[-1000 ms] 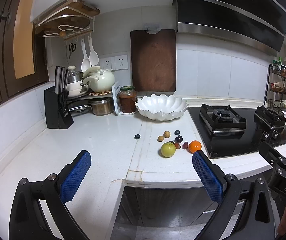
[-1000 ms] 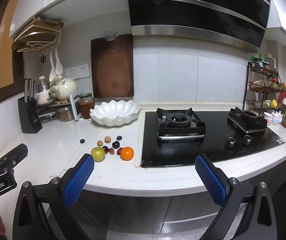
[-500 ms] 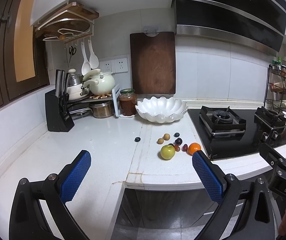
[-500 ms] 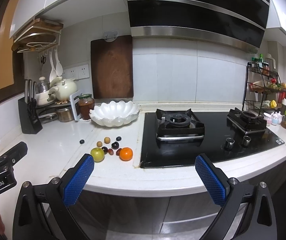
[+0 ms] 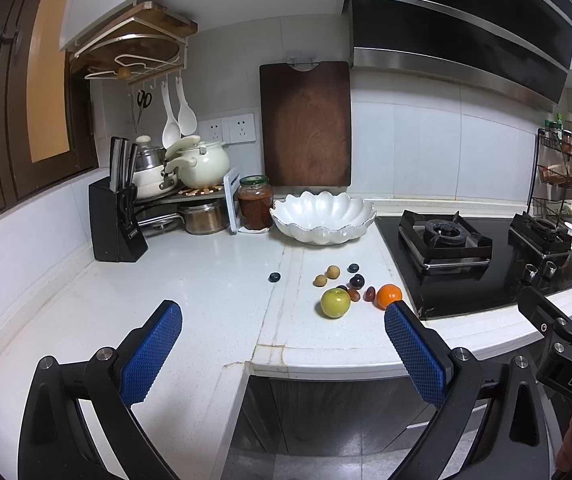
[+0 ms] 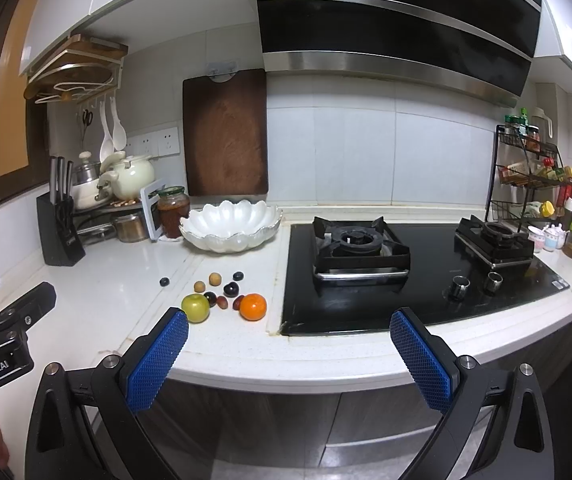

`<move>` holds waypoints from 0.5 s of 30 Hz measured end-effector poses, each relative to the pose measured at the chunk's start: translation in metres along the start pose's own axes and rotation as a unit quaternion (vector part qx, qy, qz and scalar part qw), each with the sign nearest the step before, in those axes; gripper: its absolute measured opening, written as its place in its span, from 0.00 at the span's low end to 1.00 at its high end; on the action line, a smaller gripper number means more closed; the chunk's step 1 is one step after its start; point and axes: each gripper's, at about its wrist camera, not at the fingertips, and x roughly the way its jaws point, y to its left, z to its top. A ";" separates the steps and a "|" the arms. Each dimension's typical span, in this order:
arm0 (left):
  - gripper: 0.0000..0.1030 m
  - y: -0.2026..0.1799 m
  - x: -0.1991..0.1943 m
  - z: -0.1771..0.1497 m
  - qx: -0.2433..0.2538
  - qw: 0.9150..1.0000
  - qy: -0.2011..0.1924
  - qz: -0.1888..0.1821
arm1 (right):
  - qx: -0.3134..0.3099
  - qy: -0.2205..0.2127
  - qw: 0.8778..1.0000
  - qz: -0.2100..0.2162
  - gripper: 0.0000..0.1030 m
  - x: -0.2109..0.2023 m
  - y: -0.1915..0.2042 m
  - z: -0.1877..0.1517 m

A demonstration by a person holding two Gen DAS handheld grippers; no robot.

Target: Organize fruits

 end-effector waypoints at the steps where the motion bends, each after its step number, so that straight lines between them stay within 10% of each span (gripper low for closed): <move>1: 1.00 0.000 0.000 0.000 0.000 1.000 0.000 0.000 | 0.000 0.000 1.000 0.000 0.99 0.000 0.000 0.000; 15: 1.00 -0.003 0.014 -0.005 -0.005 1.000 0.017 -0.007 | -0.002 0.018 1.000 0.003 0.99 0.009 0.002 -0.002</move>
